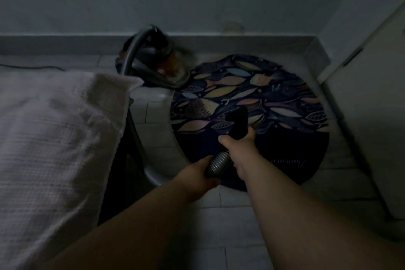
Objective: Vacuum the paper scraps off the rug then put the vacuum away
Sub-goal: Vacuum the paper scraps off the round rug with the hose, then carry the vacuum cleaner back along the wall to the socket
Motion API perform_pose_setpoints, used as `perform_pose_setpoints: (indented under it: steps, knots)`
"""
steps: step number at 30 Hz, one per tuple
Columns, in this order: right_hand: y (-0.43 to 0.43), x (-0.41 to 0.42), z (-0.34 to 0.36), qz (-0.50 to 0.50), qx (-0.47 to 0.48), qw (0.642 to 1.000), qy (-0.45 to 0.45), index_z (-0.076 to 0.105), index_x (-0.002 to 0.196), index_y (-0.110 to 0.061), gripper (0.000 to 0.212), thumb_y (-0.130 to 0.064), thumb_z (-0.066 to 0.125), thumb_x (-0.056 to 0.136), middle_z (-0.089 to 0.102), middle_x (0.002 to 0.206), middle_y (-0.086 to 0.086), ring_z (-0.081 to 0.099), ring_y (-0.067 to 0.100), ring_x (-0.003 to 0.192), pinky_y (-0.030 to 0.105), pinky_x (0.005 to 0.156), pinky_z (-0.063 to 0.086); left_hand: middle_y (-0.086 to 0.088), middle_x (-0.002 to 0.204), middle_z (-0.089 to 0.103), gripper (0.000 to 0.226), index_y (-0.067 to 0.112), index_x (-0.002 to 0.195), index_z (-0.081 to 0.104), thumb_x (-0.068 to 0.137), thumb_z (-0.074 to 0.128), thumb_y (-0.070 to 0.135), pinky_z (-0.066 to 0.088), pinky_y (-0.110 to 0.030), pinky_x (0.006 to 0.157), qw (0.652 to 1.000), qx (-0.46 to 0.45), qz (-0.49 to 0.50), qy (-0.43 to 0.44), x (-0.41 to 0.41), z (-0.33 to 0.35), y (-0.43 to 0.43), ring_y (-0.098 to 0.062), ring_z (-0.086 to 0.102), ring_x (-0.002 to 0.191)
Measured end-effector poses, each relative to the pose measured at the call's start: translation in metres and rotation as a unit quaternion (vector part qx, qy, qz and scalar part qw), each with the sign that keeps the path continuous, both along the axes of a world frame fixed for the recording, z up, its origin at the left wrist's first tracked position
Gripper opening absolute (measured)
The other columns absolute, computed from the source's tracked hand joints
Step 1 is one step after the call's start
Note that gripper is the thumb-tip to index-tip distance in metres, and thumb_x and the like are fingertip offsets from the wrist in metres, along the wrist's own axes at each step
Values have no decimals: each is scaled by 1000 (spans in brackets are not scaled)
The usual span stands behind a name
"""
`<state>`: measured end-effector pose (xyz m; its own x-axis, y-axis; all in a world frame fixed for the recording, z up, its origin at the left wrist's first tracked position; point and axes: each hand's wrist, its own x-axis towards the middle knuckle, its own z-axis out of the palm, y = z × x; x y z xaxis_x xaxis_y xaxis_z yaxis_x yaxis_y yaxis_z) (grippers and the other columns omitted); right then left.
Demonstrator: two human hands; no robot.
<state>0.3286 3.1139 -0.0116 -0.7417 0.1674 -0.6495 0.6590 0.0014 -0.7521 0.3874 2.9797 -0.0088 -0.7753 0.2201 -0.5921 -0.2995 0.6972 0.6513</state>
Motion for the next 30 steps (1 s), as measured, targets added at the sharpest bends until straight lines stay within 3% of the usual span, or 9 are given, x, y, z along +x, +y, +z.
perform_pose_setpoints:
  steps: [4,7,11,17,20,23,25,28,30]
  knots:
    - [4,-29,89,16,-2,999,52,21,148,-34,88,-28,77,80,51,131,5,55,27,111,47,98,48,1,127,54,60,26,142,37,88,63,22,38,-16,84,997,56,36,36,-25,81,5,-9,51,105]
    - [-4,-45,159,37,12,995,92,20,148,-32,88,-27,77,81,51,127,4,55,27,106,44,92,49,3,124,54,58,26,141,39,88,63,24,35,-11,78,995,65,31,68,-42,143,-4,-6,49,102]
    - [-24,-56,243,68,38,985,152,18,148,-34,86,-24,75,84,48,130,2,54,24,104,40,87,47,5,125,56,57,29,140,41,87,64,29,37,-18,87,994,78,17,79,-59,220,-27,-8,52,108]
    - [-81,-73,359,132,62,965,217,14,149,-37,89,-20,74,85,47,128,1,54,26,105,44,90,48,-2,118,66,46,20,130,56,86,66,14,47,-35,100,978,176,63,90,-86,315,-86,-16,62,108]
    - [-112,-86,400,142,59,957,248,14,149,-38,90,-18,74,85,50,128,2,57,26,103,48,94,50,-2,118,66,41,21,127,58,86,64,16,45,-41,102,971,207,72,100,-99,352,-118,-19,61,109]
    - [-138,-99,433,152,58,945,284,13,149,-36,89,-16,72,87,50,113,-4,55,13,89,34,77,50,-4,120,64,37,16,128,56,92,57,10,43,-40,104,959,251,87,100,-111,376,-142,-21,58,113]
    - [-148,-110,445,162,61,939,298,13,150,-34,89,-15,73,87,48,103,-9,54,9,85,26,66,46,-8,119,62,35,12,129,54,94,50,4,46,-34,97,947,294,96,85,-119,387,-150,-22,58,110]
    - [-161,-135,453,191,69,930,306,15,150,-34,89,-15,74,86,50,104,-10,58,12,88,25,63,47,-8,104,67,42,12,131,53,92,45,-2,51,-30,76,927,353,123,45,-140,397,-167,-21,62,90]
    - [-164,-150,455,229,90,919,308,14,149,-36,89,-16,73,86,51,105,-10,58,12,89,25,64,48,-3,106,70,46,14,134,49,91,43,-2,51,-36,81,918,362,161,29,-161,400,-176,-19,63,93]
